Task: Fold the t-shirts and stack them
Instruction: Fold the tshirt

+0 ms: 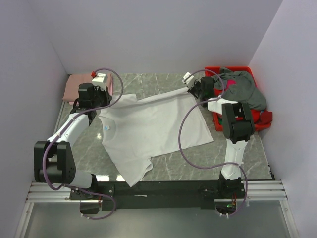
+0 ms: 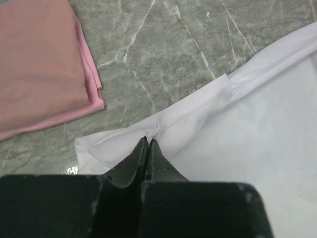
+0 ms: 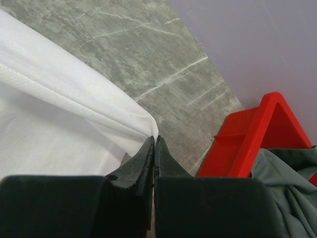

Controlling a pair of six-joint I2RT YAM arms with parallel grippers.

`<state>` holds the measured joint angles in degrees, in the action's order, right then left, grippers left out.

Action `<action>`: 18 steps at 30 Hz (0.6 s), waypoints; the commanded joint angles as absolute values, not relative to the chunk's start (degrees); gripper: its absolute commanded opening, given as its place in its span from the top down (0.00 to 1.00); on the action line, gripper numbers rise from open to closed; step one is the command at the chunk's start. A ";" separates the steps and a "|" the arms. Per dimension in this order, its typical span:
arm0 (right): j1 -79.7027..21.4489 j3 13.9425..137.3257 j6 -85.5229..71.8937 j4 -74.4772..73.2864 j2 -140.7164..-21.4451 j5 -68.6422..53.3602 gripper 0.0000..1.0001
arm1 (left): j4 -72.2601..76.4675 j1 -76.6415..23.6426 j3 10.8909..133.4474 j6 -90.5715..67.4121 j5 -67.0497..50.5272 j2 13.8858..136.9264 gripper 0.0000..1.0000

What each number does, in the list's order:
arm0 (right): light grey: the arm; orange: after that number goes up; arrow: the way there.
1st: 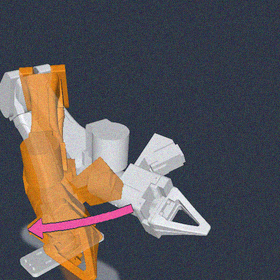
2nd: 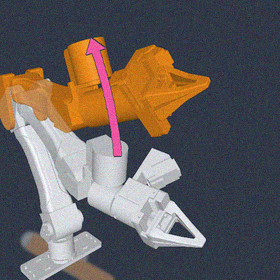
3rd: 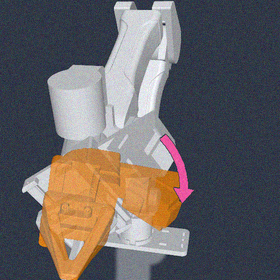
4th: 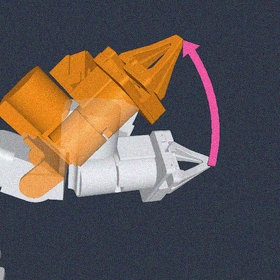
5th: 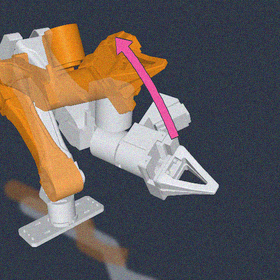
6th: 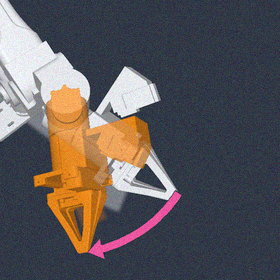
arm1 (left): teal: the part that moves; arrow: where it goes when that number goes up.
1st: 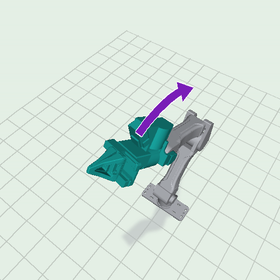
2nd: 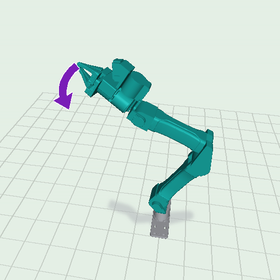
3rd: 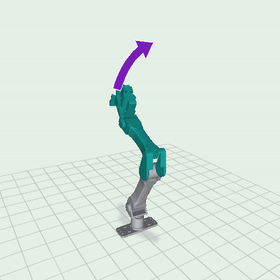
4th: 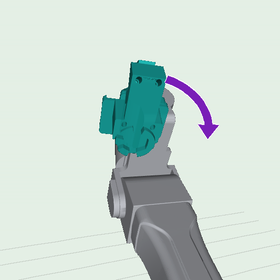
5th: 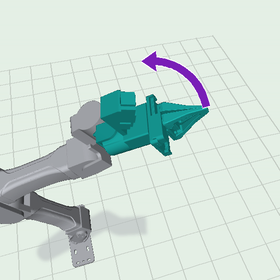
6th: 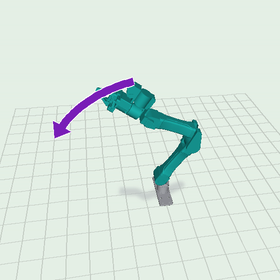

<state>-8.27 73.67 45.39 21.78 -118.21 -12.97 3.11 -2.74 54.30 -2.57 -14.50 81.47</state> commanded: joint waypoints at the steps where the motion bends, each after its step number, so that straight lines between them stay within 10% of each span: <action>1: -7.56 72.42 44.38 25.13 -114.35 -13.10 1.00 | 3.60 -3.34 53.88 -1.93 -11.96 80.33 1.00; 18: -7.21 70.93 44.74 23.73 -113.90 -13.18 1.00 | 0.27 -6.68 52.56 -3.08 -8.44 79.10 1.00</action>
